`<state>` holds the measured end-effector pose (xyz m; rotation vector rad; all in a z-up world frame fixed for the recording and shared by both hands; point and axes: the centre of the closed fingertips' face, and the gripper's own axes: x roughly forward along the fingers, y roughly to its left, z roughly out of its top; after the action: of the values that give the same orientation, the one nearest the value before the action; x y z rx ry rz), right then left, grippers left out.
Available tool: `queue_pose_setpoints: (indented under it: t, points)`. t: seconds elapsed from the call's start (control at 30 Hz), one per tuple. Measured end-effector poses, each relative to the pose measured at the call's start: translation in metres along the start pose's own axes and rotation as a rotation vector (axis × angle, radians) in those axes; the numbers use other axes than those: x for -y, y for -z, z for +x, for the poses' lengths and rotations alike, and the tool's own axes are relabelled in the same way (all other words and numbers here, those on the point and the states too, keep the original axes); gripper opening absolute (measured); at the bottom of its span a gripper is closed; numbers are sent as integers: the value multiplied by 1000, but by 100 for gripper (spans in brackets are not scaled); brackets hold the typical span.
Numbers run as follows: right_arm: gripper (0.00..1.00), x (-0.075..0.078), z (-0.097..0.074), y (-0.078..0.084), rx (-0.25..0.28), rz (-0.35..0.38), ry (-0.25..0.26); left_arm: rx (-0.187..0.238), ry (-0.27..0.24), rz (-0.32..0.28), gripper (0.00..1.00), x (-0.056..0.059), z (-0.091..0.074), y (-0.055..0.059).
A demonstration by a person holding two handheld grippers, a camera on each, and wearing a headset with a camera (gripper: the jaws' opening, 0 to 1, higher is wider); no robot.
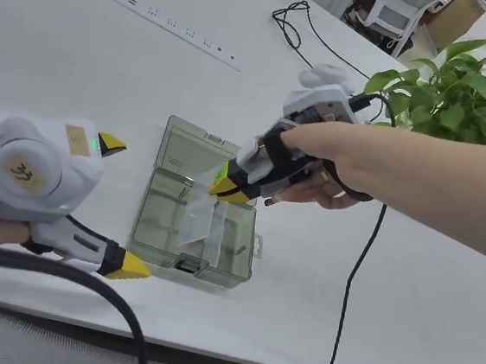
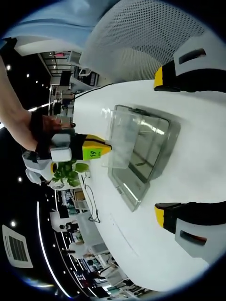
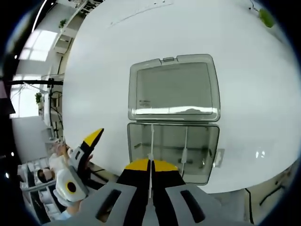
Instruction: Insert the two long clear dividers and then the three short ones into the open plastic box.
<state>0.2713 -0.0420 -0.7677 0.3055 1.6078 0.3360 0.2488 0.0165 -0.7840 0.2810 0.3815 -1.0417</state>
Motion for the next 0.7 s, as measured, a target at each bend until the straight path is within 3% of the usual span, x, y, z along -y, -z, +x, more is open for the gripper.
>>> queue_pose_setpoints:
  t: [0.2,0.7]
  points:
    - [1,2,3,-7,1,-10,10,6,-2,-15,100,-2,0,2]
    - [1,7,7,-2,-23,-27,38,11,6,-27,99,-2,3,5]
